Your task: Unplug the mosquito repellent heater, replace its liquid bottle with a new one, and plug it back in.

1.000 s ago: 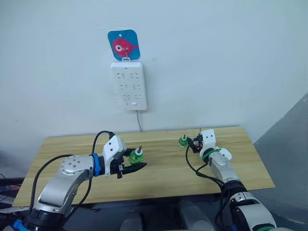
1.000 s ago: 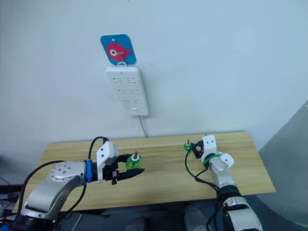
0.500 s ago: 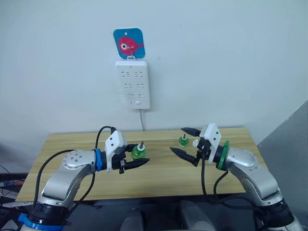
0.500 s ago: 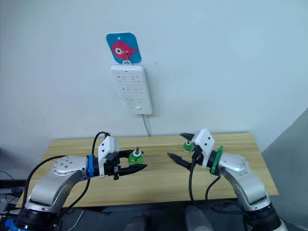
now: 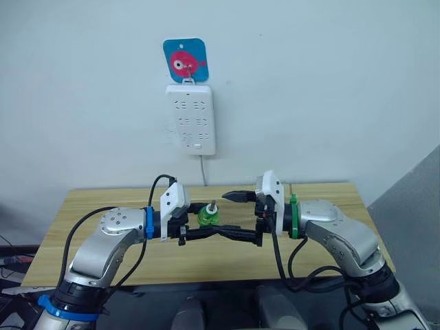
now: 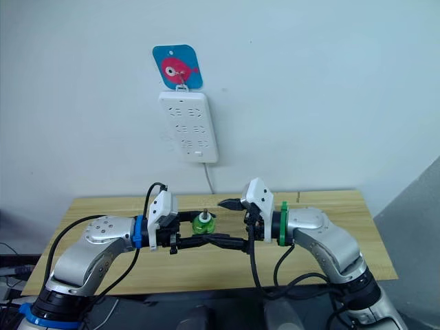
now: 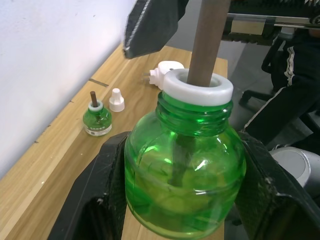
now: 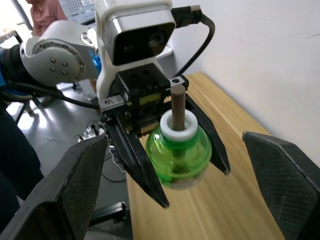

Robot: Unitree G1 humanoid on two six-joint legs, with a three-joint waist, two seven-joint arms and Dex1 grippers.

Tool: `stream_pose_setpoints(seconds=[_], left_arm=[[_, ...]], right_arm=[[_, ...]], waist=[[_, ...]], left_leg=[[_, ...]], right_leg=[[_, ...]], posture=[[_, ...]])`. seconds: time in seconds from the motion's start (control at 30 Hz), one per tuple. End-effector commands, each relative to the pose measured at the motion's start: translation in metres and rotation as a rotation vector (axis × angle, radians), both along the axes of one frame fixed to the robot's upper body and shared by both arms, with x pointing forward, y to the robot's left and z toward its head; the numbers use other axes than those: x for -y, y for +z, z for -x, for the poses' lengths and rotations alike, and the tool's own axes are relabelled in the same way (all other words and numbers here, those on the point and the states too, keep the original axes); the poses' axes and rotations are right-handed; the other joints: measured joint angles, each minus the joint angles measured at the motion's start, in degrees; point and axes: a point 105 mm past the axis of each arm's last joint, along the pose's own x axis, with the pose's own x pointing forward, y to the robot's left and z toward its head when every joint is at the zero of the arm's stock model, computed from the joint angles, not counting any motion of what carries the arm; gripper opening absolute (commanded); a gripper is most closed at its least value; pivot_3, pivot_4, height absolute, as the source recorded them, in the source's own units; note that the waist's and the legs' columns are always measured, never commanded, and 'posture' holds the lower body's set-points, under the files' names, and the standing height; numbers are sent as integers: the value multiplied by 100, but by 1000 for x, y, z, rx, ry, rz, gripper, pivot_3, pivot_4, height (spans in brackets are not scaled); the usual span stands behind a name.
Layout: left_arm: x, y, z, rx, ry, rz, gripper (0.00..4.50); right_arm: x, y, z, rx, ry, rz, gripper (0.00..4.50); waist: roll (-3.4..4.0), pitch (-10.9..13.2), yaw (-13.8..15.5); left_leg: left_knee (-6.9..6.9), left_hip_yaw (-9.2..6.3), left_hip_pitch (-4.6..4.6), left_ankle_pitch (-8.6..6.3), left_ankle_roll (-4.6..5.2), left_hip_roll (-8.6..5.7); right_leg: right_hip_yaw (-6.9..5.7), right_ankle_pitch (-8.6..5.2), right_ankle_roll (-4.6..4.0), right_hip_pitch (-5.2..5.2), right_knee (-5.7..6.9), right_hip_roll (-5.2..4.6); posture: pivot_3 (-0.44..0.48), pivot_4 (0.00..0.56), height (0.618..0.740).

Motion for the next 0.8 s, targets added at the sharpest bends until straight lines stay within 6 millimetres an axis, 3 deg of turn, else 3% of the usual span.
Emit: stream_pose_setpoints(seconds=[0.03, 0.13, 0.23, 0.47, 0.53, 0.8], left_arm=[[10, 12, 6, 48, -53, 39, 2406], [12, 13, 7, 51, -63, 47, 2406], [13, 14, 7, 53, -65, 52, 2406], [14, 14, 6, 56, -69, 61, 2406], [14, 14, 6, 56, -70, 65, 2405], [17, 22, 6, 35, -80, 135, 2394]], right_arm=[[-9, 10, 3, -4, 53, -44, 4500], [-12, 9, 2, -19, 66, -47, 4500], [-13, 9, 2, -23, 79, -44, 3916], [-14, 8, 0, -10, 75, -42, 1326], [-14, 9, 0, -4, 75, -40, 828], [-10, 19, -5, 24, 53, -70, 834]], waist=[[0, 0, -1], [0, 0, -1], [0, 0, -4], [0, 0, -10], [0, 0, -14], [-3, -3, -62]], left_leg=[[0, 0, 0, 0, 0, 0], [0, 0, -1, 0, 0, -1], [0, -1, -1, 0, 0, -1], [0, -1, -1, 0, 0, -1], [0, -1, -1, 0, 0, -1], [0, -2, -2, 0, 0, -1]], right_leg=[[0, 0, 0, 0, 0, 0], [0, 0, 0, 0, -1, -1], [-1, 0, 0, 0, -1, -1], [-2, 0, 0, 0, -1, -1], [-2, 0, 0, 0, -1, -1], [-2, 0, 0, 0, -2, -1]], posture=[[-158, 114, 692], [-156, 112, 692], [-154, 110, 692], [-156, 104, 692], [-156, 104, 692], [-163, 92, 692]])
